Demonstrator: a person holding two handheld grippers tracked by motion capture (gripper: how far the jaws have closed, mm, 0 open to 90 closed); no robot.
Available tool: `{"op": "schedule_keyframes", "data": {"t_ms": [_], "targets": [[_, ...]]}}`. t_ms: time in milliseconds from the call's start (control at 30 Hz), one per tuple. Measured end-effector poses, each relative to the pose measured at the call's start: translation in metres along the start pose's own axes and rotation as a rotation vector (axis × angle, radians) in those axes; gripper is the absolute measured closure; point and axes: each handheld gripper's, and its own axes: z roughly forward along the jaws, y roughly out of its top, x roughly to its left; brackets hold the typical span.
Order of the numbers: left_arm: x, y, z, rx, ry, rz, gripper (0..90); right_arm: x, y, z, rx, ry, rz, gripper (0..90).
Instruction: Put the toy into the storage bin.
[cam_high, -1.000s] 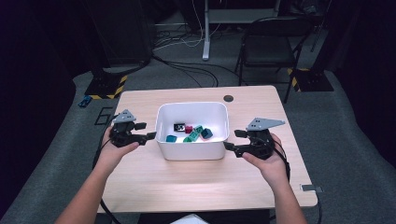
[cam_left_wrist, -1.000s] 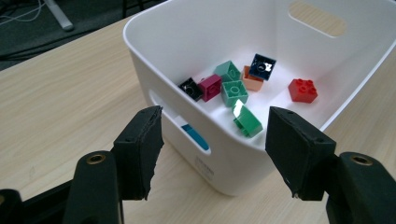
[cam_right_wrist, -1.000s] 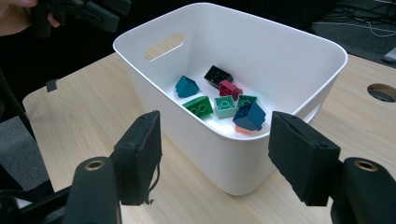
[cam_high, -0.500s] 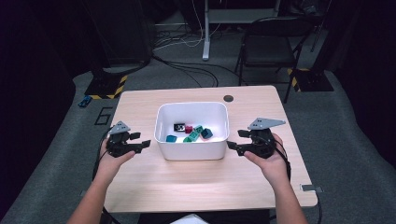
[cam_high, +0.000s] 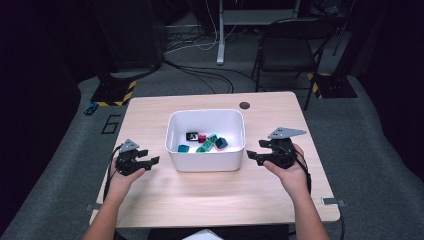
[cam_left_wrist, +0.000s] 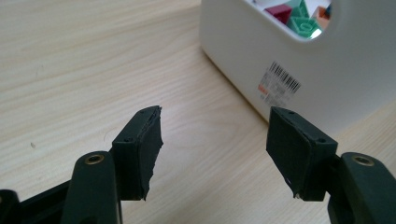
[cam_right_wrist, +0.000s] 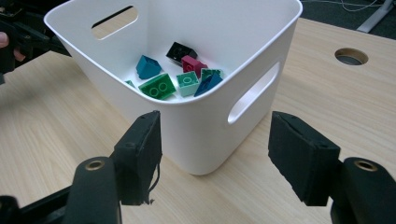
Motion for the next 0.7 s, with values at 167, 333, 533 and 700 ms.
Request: {"op": "schedule_keyframes", "data": {"t_ms": [167, 333, 533, 700], "targets": [[0.003, -0.007, 0.006, 0.028, 0.008, -0.005, 35.5, -0.008, -0.007, 0.006, -0.015, -0.016, 0.011, 34.4], [0.007, -0.008, 0.007, 0.04, 0.027, 0.008, 35.1, -0.02, -0.021, 0.017, -0.012, -0.045, 0.044, 34.4], [0.009, -0.01, 0.011, 0.075, 0.041, 0.047, 33.7, -0.033, -0.039, 0.03, 0.028, -0.114, 0.062, 34.4], [0.011, -0.01, 0.014, 0.084, 0.019, 0.045, 33.7, -0.044, -0.054, 0.039, 0.071, -0.169, 0.076, 34.3]]}}
